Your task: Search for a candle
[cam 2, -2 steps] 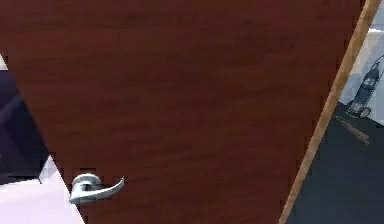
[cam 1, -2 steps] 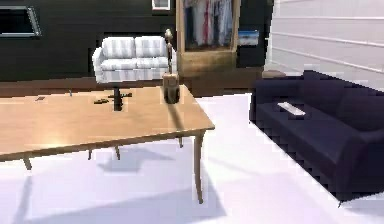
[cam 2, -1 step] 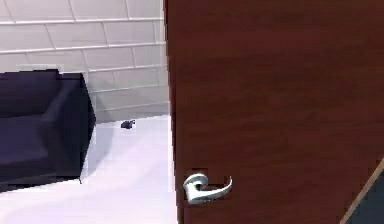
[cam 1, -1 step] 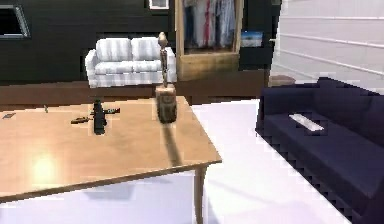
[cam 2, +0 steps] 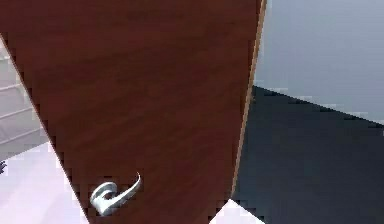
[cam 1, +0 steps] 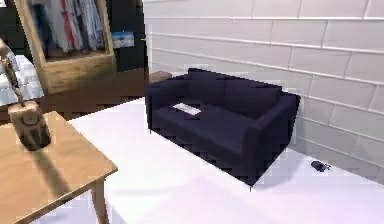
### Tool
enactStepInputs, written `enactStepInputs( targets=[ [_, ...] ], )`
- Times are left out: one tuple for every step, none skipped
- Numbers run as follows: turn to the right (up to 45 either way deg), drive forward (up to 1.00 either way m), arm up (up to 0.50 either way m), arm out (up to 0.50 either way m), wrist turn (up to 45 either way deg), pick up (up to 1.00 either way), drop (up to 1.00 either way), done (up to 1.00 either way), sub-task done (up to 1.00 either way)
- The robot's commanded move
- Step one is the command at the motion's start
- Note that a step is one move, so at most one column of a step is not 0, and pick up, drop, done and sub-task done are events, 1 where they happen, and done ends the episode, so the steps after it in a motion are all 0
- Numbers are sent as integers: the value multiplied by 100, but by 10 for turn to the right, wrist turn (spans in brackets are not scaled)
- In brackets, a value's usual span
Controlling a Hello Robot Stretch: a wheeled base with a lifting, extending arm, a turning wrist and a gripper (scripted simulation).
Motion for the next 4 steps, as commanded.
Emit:
enactStepInputs(
  targets=[
    [0,100,0,0,0,0,0,0,0],
    [420,0,0,0,0,0,0,0,0],
    [0,5,0,0,0,0,0,0,0],
    [-450,0,0,0,0,0,0,0,0]
  ],
)
